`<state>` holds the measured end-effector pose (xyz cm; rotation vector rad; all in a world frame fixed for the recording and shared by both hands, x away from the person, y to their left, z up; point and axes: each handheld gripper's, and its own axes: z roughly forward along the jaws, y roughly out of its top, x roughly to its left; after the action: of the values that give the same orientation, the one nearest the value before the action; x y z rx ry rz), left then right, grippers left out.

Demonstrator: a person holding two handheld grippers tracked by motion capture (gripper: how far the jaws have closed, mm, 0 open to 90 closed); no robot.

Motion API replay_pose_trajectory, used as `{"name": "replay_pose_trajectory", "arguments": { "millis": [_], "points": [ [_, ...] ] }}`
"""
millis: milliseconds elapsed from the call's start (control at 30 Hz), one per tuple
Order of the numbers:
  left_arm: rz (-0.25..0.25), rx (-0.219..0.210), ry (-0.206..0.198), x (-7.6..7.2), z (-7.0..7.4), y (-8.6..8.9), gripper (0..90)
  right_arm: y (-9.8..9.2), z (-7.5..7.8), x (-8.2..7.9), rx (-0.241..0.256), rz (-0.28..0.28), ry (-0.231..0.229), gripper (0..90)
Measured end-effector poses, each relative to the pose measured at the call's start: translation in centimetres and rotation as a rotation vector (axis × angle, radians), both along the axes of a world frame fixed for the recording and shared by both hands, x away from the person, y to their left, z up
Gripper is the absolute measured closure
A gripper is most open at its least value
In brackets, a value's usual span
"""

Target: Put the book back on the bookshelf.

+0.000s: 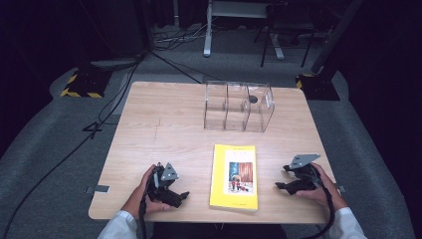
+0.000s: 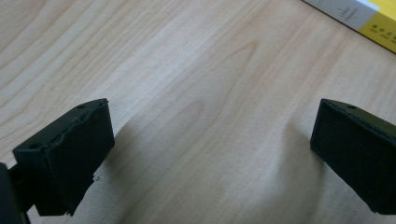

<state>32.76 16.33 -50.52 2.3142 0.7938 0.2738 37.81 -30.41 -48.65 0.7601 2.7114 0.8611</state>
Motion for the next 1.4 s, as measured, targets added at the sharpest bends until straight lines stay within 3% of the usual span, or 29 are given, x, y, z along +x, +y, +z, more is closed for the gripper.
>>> {"name": "replay_pose_trajectory", "arguments": {
  "millis": [100, 300, 433, 600, 767, 967, 1100, 1267, 1400],
  "points": [
    [-0.035, -0.003, 0.001, -0.5, 0.0, -0.6, 0.2, 2.4, 0.6, 0.1, -0.088, 0.067, 0.000, 22.4],
    [-0.079, -0.009, -0.004, -1.5, -0.1, -1.8, 0.2, 6.4, 1.0, 0.9, -0.173, 0.159, 0.057, 18.0],
    [-0.109, -0.008, -0.004, -2.0, -0.1, -2.8, 0.2, 7.6, 0.9, 1.3, -0.172, 0.188, 0.105, 16.3],
    [-0.146, -0.007, -0.004, -2.3, -0.1, -4.0, 0.2, 8.2, 0.9, 1.2, -0.186, 0.220, 0.120, 15.4],
    [-0.159, -0.009, -0.003, -2.5, -0.1, -4.9, 0.2, 8.3, 0.9, 1.0, -0.185, 0.229, 0.110, 15.7],
    [-0.163, -0.007, -0.002, -2.5, -0.1, -5.0, 0.2, 7.5, 0.8, 0.4, -0.123, 0.257, 0.085, 23.0],
    [-0.160, -0.005, -0.003, -2.5, -0.1, -5.0, 0.2, 7.8, 1.1, 0.2, -0.174, 0.256, 0.101, 25.7],
    [-0.161, -0.009, -0.004, -2.4, -0.1, -5.2, 0.2, 8.4, 1.0, 0.1, -0.169, 0.283, 0.101, 22.2],
    [-0.158, -0.013, -0.005, -2.4, -0.1, -5.2, 0.2, 8.1, 0.8, -0.2, -0.117, 0.299, 0.080, 25.5]
  ]
}}
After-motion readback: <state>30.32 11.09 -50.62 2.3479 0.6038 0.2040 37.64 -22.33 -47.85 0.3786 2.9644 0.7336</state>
